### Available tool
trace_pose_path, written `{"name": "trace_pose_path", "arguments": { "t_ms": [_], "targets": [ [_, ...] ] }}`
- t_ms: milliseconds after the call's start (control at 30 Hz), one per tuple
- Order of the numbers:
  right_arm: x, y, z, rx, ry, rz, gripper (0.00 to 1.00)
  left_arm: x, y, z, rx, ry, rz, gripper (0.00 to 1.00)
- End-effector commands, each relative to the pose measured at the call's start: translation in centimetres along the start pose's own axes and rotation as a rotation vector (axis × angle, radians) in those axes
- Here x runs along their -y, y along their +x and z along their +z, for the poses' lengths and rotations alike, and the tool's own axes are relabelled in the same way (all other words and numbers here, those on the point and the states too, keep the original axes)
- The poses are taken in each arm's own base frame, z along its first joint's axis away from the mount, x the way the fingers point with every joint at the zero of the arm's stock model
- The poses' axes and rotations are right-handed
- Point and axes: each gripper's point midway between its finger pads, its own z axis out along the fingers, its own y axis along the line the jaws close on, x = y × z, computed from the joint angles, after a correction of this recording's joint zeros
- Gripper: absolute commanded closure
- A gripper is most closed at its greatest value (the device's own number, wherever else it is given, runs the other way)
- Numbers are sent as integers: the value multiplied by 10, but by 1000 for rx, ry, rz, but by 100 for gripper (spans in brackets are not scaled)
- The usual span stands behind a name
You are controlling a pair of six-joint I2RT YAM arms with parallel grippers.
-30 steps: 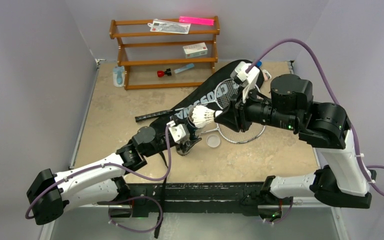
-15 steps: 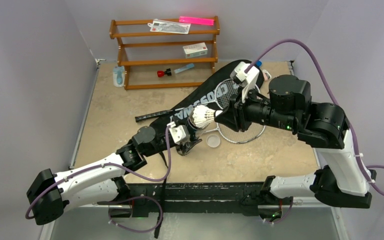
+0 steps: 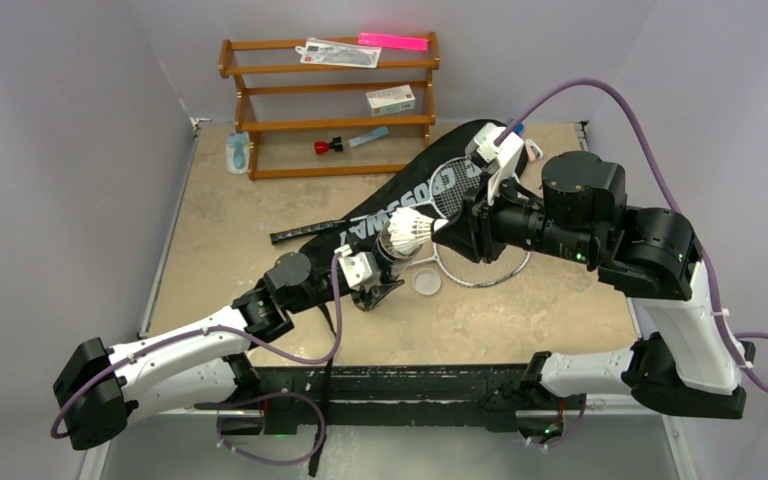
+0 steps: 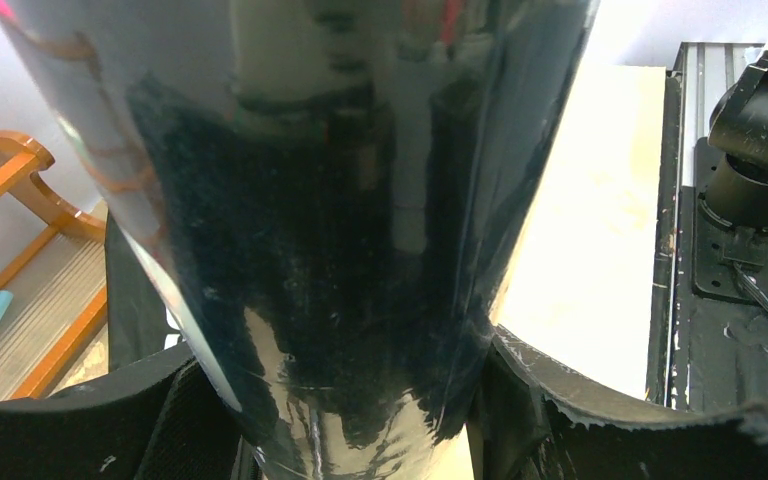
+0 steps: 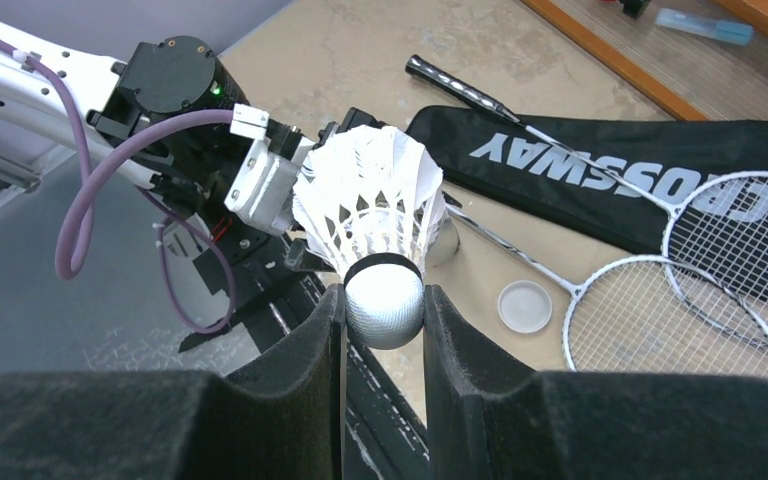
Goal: Pack up the badminton gear
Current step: Place the shuttlecock at the shuttle tube.
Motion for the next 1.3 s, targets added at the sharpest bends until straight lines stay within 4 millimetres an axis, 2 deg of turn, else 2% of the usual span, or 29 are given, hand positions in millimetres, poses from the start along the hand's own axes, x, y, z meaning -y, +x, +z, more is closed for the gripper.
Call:
{"name": "trace_pose_path", "arguments": {
  "t_ms": [0, 633, 1067, 1267],
  "targets": [
    [-5, -1, 0, 6, -23, 0, 100, 3, -9, 0, 17, 22, -8, 44],
    [-11, 11, 5, -64, -57, 3, 100, 3, -6, 6, -3, 30, -20, 44],
    [2, 21, -2, -93, 19, 23, 99, 6, -8, 4, 9, 48, -9, 44],
    [4, 19, -4, -85, 37, 44, 100, 11, -7, 3, 21, 67, -2, 44]
  ]
}}
